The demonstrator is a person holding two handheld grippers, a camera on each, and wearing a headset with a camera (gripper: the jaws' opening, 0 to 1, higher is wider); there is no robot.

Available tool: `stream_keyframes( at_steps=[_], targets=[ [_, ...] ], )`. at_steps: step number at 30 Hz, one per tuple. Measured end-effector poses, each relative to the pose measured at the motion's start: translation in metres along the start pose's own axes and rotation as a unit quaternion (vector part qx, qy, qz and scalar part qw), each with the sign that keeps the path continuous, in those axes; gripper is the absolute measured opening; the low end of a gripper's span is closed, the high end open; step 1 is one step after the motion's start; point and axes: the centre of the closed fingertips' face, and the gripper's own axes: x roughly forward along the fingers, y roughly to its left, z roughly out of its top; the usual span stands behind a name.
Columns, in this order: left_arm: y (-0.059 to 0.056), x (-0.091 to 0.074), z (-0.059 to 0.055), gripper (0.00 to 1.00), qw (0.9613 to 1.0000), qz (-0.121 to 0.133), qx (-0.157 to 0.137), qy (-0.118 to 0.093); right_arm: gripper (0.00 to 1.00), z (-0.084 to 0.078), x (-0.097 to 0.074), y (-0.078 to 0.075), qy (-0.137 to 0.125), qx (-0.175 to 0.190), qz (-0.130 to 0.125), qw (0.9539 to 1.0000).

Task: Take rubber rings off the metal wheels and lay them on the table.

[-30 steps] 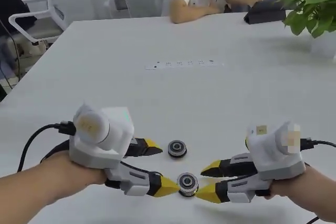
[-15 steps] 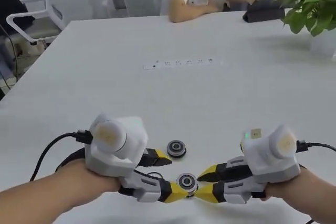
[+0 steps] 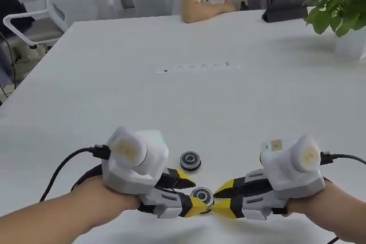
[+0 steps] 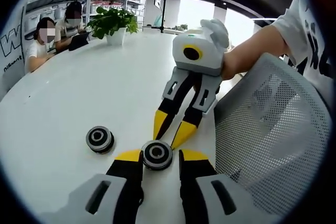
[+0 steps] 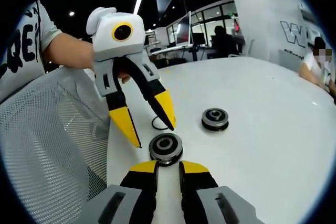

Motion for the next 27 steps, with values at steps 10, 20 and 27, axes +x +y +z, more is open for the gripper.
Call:
stream_keyframes(
  at_steps=[10,20,27],
  targets=[
    [0.0004,0.0052,-0.0043,0.16,1.0,0.003,0.001,0.007,0.12,-0.0002,0.0002,0.0004,-0.002,0.001,-0.001,1.0],
    [0.0011,0.0084,-0.0045,0.1,0.9983,0.028,0.051,0.01,0.11,0.0001,0.0015,0.0008,-0.001,-0.004,-0.001,1.0],
    [0.004,0.0085,-0.0039,0.09,0.9986,0.034,0.039,0.005,0.09,-0.0002,0.0012,0.0006,0.002,-0.006,-0.004,1.0]
  ],
)
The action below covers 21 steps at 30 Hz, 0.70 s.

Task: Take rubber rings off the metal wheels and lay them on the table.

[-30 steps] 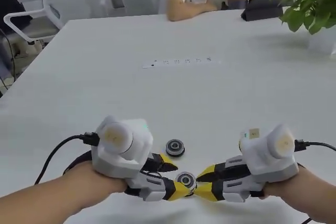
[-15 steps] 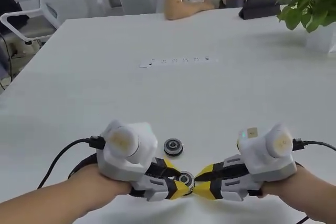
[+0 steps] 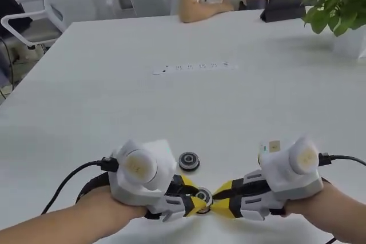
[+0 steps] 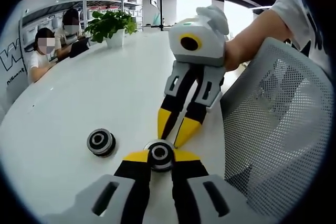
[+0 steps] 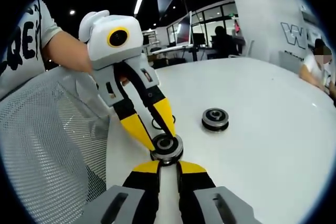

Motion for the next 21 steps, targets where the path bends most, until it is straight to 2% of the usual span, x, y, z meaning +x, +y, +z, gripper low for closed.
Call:
stream_keyframes(
  at_steps=[2,3,10,13,16,19,21],
  targets=[
    [0.0038,-0.0006,-0.0012,0.07,0.9999,0.01,0.001,0.004,0.09,-0.0002,-0.0002,0.0002,0.002,0.001,0.0,1.0],
    [0.0011,0.0,0.0002,0.07,1.0,0.004,0.001,0.001,0.09,-0.0001,-0.0001,0.0,0.002,0.001,-0.001,1.0],
    [-0.0001,-0.0009,0.0016,0.07,0.9999,0.015,0.002,-0.007,0.06,-0.0008,-0.0002,-0.0004,0.006,0.007,-0.003,1.0],
    [0.0,-0.001,0.0015,0.07,0.9998,0.019,0.003,-0.007,0.05,-0.0014,-0.0002,-0.0015,0.002,0.026,-0.004,0.9996],
    [-0.0001,-0.001,0.0014,0.07,0.9998,0.02,0.003,-0.007,0.0,-0.002,-0.0006,-0.0017,0.007,0.035,-0.005,0.9994],
    [-0.001,-0.0008,0.0014,0.07,0.9997,0.024,0.004,-0.006,0.0,-0.0027,-0.0004,-0.0023,0.003,0.054,-0.007,0.9985],
    [-0.0006,-0.0007,0.0013,0.07,0.9997,0.026,0.003,-0.004,0.0,-0.003,-0.0005,-0.0029,-0.004,0.101,-0.008,0.9949]
  ],
)
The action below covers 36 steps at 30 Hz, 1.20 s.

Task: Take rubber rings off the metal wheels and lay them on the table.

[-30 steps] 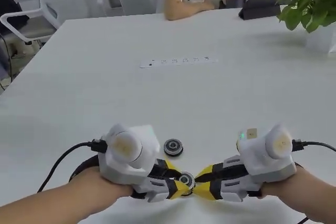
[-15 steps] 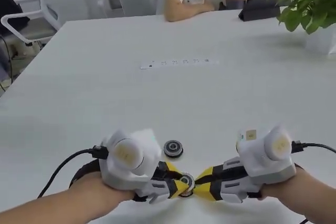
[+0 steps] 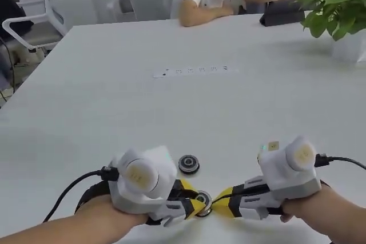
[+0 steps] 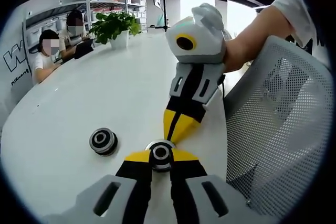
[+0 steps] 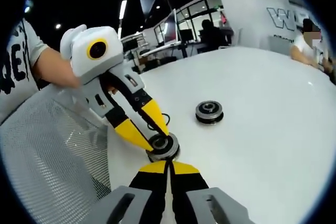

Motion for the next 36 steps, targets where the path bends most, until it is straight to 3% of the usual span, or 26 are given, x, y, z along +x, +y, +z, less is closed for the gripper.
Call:
stream_keyframes(
  at_steps=[3,5,8,10,13,21,36],
  targets=[
    [0.001,0.0,-0.001,0.07,1.0,0.004,0.0,0.001,0.0,0.001,0.0,-0.002,-0.01,0.029,0.0,0.9995],
    [0.001,0.0,-0.001,0.07,1.0,0.005,-0.001,0.0,0.0,0.001,-0.001,-0.002,-0.027,0.069,0.004,0.9972],
    [0.001,0.001,0.0,0.07,1.0,0.007,-0.002,-0.001,0.0,0.002,-0.005,-0.005,-0.047,0.13,0.01,0.9904],
    [0.001,0.001,0.0,0.07,1.0,0.007,-0.002,0.0,0.0,0.012,-0.01,-0.011,-0.079,0.162,0.008,0.9836],
    [0.001,0.002,0.0,0.07,1.0,0.006,-0.002,-0.002,0.0,0.01,-0.009,-0.009,-0.072,0.152,0.008,0.9858],
    [0.001,0.003,0.0,0.07,1.0,0.005,-0.006,-0.002,0.0,0.015,-0.012,-0.006,-0.091,0.176,0.023,0.9798],
    [0.001,0.004,0.001,0.06,1.0,0.004,-0.006,-0.002,0.0,0.023,-0.01,0.003,-0.098,0.158,0.04,0.9817]
  ],
)
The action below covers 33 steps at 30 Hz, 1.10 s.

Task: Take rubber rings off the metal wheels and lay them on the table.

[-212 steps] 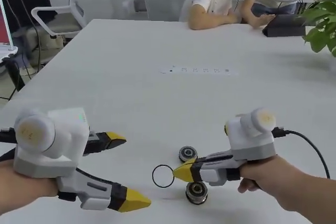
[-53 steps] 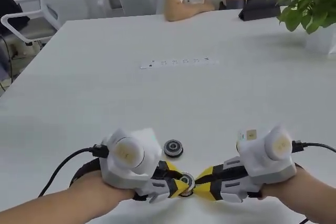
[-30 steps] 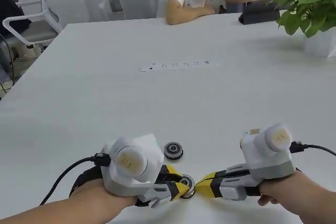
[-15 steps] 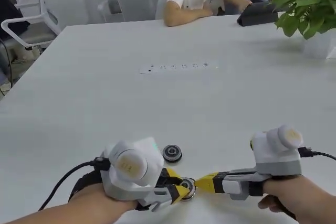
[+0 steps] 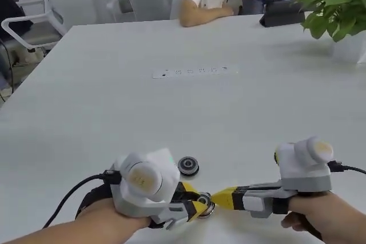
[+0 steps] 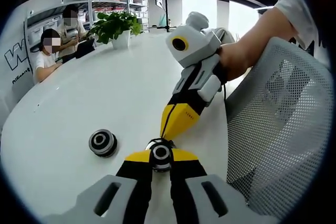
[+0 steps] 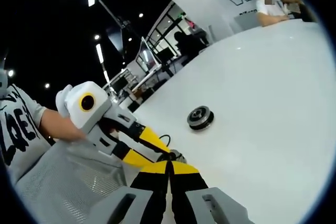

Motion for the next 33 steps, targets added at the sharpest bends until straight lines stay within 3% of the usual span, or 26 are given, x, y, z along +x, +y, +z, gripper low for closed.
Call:
stream_keyframes(
  at_steps=[6,8,22,25,30,33],
  targets=[
    [0.0,0.0,0.0,0.06,1.0,-0.001,0.0,-0.001,0.0,0.0,0.005,0.009,0.004,-0.015,0.016,0.9998],
    [-0.001,0.001,0.001,0.06,1.0,-0.003,0.002,-0.001,0.0,0.002,0.008,0.021,0.001,-0.025,0.045,0.9987],
    [-0.001,0.001,0.001,0.08,0.9998,-0.013,-0.014,-0.004,0.0,-0.001,0.003,0.01,0.007,-0.046,0.022,0.9987],
    [-0.004,0.0,0.002,0.11,0.9992,-0.024,-0.032,-0.003,0.0,-0.001,0.003,0.009,0.008,-0.045,0.02,0.9988],
    [-0.009,-0.002,0.001,0.17,0.9992,-0.033,-0.023,0.006,0.0,-0.001,0.001,0.008,0.008,-0.045,0.018,0.9988],
    [-0.01,-0.007,0.004,0.19,0.9986,-0.042,-0.031,0.005,0.0,0.0,0.0,0.009,0.008,-0.046,0.019,0.9987]
  ],
)
